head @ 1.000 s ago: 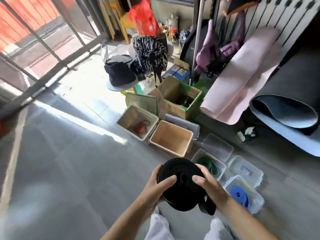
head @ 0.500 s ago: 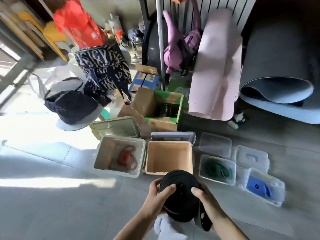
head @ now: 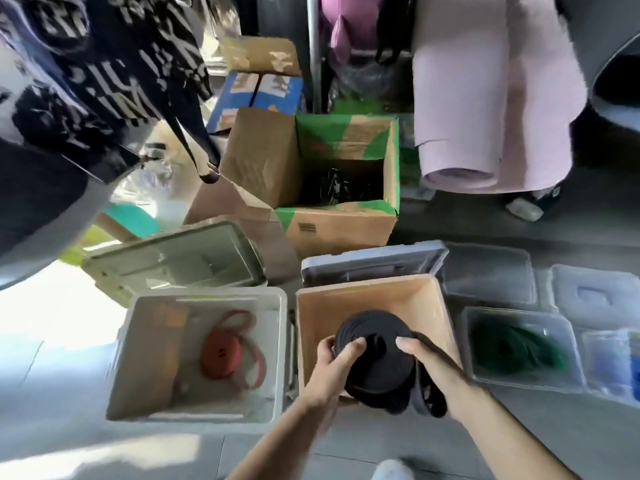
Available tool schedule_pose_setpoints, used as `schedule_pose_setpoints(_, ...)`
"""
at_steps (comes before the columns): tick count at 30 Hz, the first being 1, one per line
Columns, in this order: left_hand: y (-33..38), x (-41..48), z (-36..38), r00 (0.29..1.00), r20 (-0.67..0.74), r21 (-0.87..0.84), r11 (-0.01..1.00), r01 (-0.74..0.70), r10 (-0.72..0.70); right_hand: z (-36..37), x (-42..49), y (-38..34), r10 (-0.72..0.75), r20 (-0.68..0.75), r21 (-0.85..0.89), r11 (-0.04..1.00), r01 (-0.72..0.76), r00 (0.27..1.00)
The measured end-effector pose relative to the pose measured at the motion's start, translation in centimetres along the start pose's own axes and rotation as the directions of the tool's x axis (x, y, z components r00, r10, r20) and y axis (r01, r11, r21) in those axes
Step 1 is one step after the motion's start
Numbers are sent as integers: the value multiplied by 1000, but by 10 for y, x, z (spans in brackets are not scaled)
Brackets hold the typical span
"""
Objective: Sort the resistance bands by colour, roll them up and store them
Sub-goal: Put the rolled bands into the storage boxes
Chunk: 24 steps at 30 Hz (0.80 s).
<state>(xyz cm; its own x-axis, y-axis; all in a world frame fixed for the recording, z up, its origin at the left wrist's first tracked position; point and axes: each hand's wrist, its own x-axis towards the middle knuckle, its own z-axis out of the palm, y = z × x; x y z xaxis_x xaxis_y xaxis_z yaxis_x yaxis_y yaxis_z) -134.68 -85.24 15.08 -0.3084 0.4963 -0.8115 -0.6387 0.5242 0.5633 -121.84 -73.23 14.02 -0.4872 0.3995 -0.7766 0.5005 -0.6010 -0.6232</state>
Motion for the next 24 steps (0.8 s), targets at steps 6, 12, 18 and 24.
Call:
schedule_pose_setpoints(6, -62, 131, -11, 1000, 19, -86, 996, 25, -23, -29, 128, 47, -43, 48, -189, 981, 52, 998)
schedule_pose_setpoints(12, -111, 226, -18, 991, -47, -16, 992, 129, -129, -49, 210, 99, -27, 15, -327, 945, 30, 1000)
schedule_pose_setpoints(18, -128, 253, -34, 980, -160, 323, 932, 164, -117, -50, 236, 120, 11, 17, -712, 702, 5, 1000)
schedule_pose_setpoints(24, -72, 231, -31, 985, -35, 909, 414, -39, 169, -49, 228, 102, -146, -64, -908, 418, 3, 987)
